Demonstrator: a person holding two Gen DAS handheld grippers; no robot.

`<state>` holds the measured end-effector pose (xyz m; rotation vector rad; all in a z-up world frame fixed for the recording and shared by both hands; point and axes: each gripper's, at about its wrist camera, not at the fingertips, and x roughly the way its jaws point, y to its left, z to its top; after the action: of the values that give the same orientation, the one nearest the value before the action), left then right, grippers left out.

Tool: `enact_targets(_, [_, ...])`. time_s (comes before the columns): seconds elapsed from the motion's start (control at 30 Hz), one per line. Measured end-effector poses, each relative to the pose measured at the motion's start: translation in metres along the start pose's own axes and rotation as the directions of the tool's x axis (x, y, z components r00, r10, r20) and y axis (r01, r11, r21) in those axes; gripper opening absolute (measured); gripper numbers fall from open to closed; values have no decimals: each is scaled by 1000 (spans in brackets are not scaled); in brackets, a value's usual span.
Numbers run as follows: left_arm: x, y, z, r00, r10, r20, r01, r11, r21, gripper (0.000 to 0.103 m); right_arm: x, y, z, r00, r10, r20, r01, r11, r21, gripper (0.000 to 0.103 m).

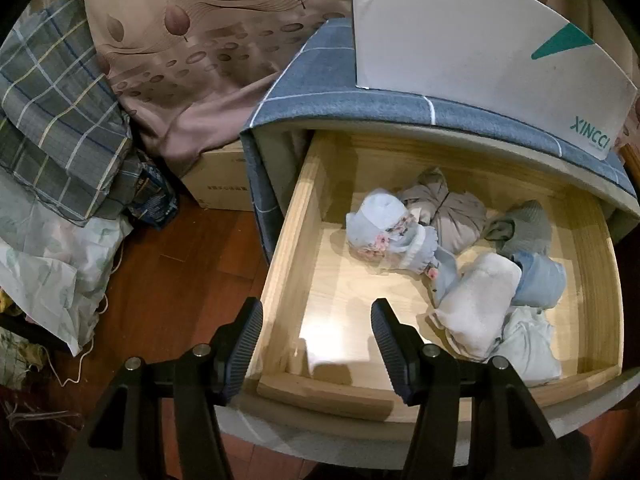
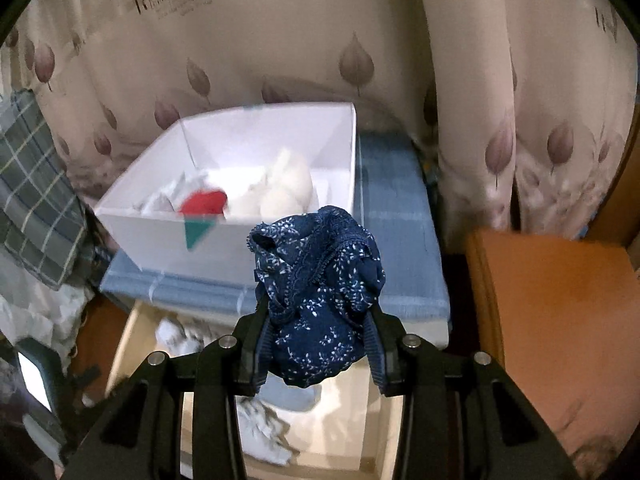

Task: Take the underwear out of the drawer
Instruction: 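Lift the dark blue underwear with the right tool into the white box and release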

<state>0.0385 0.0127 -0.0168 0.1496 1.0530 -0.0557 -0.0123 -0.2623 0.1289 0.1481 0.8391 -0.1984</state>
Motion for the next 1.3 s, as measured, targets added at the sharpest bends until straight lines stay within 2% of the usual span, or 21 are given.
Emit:
enact_targets(0.23, [-3, 3, 0, 1000, -2, 7, 3, 1000, -5, 58, -2, 15, 43, 999, 6, 38, -5, 1000, -24, 37])
enact_targets(0.57, [-2, 11, 1, 1000, -27, 3, 27, 999, -44, 58, 34, 39, 84, 1000, 7, 4, -7, 999, -54, 37])
enact_targets(0.8, [2, 19, 2, 999, -51, -11, 50, 994, -96, 58, 76, 46, 88, 997, -12, -74, 8, 998, -57, 39])
enact_targets(0.97, [3, 17, 2, 998, -63, -15, 61, 993, -96, 58, 98, 44, 83, 993, -25, -115, 19, 999, -47, 40])
enact_targets(1.3, [5, 16, 3, 998, -67, -18, 65, 993, -100, 58, 104, 45, 80, 991, -25, -131, 17, 998, -61, 50])
